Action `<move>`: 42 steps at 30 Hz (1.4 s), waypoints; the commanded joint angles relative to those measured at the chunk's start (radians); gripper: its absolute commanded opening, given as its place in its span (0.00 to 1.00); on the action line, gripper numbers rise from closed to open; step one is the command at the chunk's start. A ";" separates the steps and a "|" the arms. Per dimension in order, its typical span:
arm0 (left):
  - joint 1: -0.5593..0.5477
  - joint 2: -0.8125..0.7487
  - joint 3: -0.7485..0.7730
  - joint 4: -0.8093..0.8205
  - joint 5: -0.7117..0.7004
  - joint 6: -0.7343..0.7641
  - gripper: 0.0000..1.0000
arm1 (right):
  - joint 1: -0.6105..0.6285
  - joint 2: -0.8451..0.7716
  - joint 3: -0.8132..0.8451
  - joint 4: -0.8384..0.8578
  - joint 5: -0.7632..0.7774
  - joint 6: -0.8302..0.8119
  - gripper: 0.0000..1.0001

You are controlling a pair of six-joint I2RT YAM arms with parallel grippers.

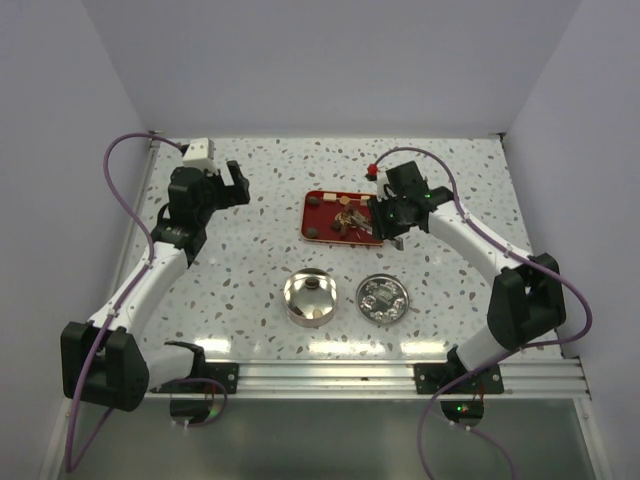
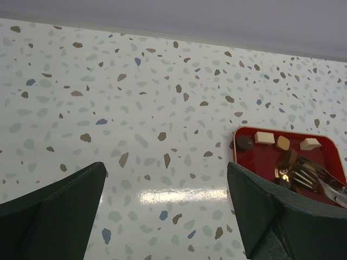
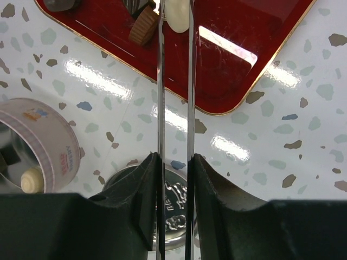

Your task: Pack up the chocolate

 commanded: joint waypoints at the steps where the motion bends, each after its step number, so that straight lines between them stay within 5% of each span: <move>1: 0.005 0.003 0.013 0.021 0.016 -0.013 1.00 | -0.004 -0.018 0.001 0.015 -0.027 -0.009 0.31; 5: 0.005 0.003 0.013 0.021 0.016 -0.013 1.00 | -0.004 -0.015 0.002 0.018 -0.022 -0.006 0.25; 24: 0.005 0.003 0.015 0.018 0.016 -0.015 1.00 | 0.001 -0.212 0.090 -0.140 -0.065 -0.015 0.25; 42: 0.005 0.000 0.019 0.008 0.010 -0.013 1.00 | 0.206 -0.380 0.057 -0.287 -0.286 0.042 0.25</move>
